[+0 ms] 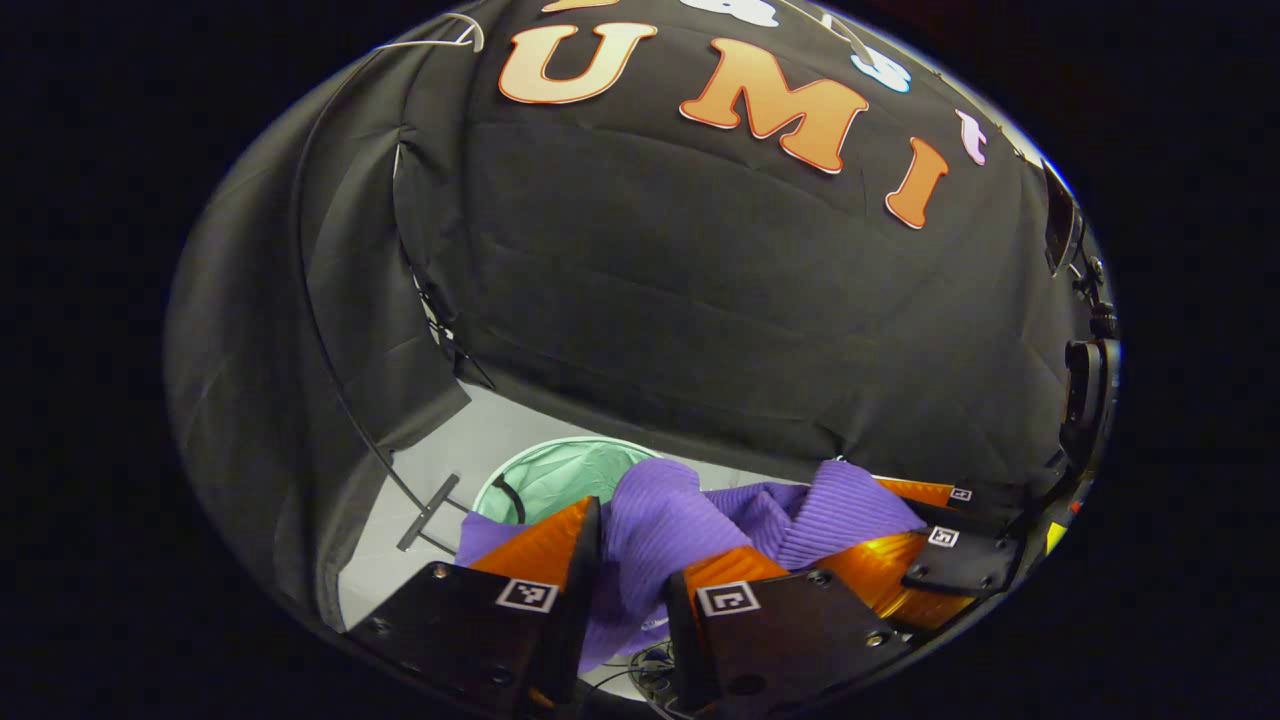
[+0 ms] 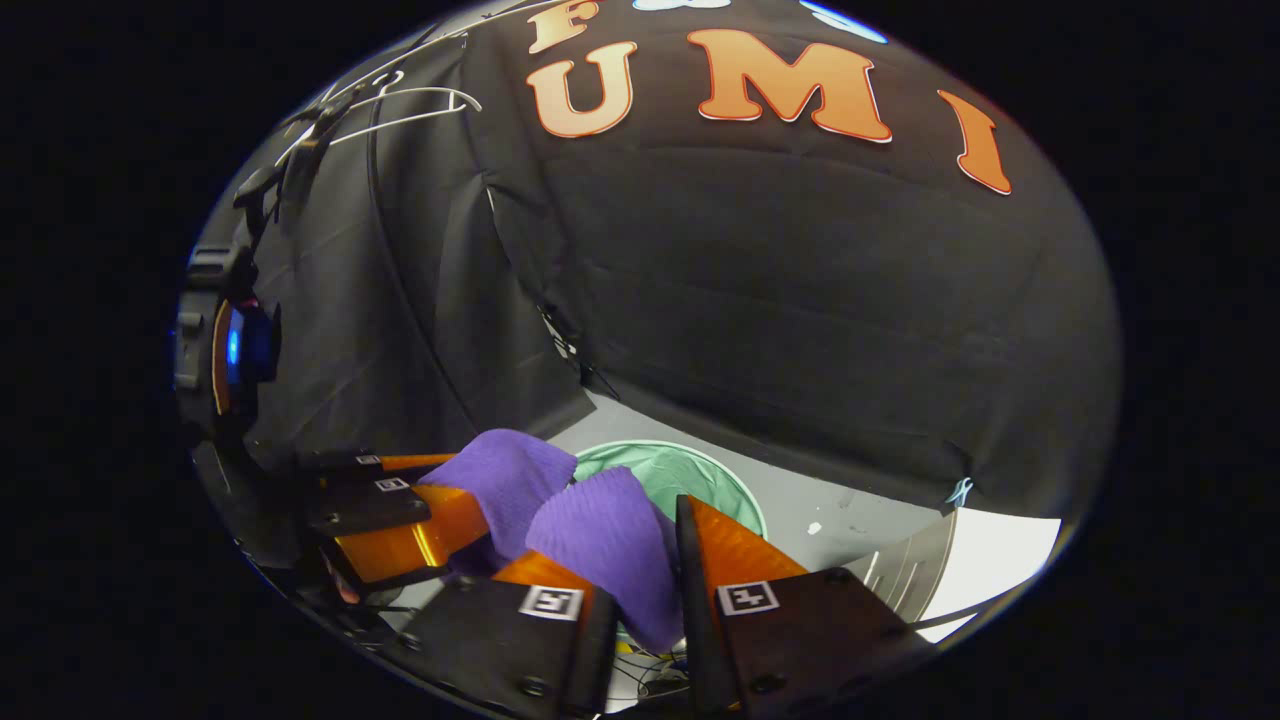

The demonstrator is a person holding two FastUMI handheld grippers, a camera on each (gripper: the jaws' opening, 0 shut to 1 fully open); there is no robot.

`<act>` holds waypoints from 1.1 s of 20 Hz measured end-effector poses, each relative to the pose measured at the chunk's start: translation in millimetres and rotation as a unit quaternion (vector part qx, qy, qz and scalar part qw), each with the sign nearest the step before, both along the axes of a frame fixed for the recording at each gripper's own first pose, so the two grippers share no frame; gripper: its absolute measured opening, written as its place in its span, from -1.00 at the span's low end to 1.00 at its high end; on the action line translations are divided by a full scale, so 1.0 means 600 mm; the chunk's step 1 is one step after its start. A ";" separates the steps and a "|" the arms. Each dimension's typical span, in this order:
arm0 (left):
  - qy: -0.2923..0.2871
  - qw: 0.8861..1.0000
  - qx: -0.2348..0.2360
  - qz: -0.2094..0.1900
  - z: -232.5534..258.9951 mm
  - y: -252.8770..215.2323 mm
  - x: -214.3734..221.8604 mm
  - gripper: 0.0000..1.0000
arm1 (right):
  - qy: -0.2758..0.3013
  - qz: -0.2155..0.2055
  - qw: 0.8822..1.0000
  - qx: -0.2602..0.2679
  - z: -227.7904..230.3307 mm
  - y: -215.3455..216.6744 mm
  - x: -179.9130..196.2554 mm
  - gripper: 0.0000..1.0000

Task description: Grasp the clothes on the hanger with both hands and then place them into the laundry hamper below.

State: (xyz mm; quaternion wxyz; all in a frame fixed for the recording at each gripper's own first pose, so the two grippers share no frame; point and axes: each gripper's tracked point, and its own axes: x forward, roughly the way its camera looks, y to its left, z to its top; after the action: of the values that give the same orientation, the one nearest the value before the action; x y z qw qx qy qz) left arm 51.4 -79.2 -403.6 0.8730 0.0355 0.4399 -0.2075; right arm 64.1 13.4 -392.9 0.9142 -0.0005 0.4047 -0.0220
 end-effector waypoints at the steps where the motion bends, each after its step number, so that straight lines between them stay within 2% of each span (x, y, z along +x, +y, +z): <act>1: -0.001 1.000 0.007 0.000 -0.002 0.005 -0.003 -0.17 | 0.002 0.001 1.000 0.001 -0.002 -0.001 -0.002 -0.10; 2: -0.005 1.000 0.012 0.003 0.001 0.008 -0.003 -0.13 | 0.000 0.005 1.000 0.005 0.002 0.002 -0.003 0.17; 5: -0.022 0.999 0.031 0.023 0.013 0.023 0.006 0.61 | -0.005 0.007 1.000 -0.008 0.010 -0.005 -0.008 0.95; 6: -0.029 0.999 0.029 0.025 0.021 0.022 0.009 0.85 | -0.008 0.009 1.000 -0.006 0.014 -0.006 -0.008 0.94; 7: -0.034 0.999 0.026 0.026 0.029 0.022 0.005 0.89 | -0.013 0.010 1.000 -0.007 0.020 -0.004 -0.011 0.95; 10: -0.061 0.997 0.022 0.029 0.059 0.019 0.009 0.90 | -0.035 0.008 0.999 -0.003 0.043 -0.004 -0.005 0.96; 15: -0.127 0.991 -0.001 0.046 0.150 0.010 0.013 0.89 | -0.098 0.002 0.995 0.006 0.137 -0.008 -0.005 0.97; 18: -0.184 0.980 -0.013 0.074 0.231 0.014 0.021 0.89 | -0.160 0.005 0.987 0.005 0.236 -0.019 0.006 0.96; 22: -0.262 0.956 -0.042 0.122 0.358 0.007 0.012 0.87 | -0.247 0.035 0.968 -0.009 0.387 -0.032 -0.007 0.95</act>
State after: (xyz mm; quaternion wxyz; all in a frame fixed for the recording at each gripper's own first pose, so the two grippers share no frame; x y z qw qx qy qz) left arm 58.3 -75.2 -188.9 0.9770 -0.0019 0.1876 -0.1010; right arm 59.8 -5.8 -160.6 0.9859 -0.0179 0.1662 0.0072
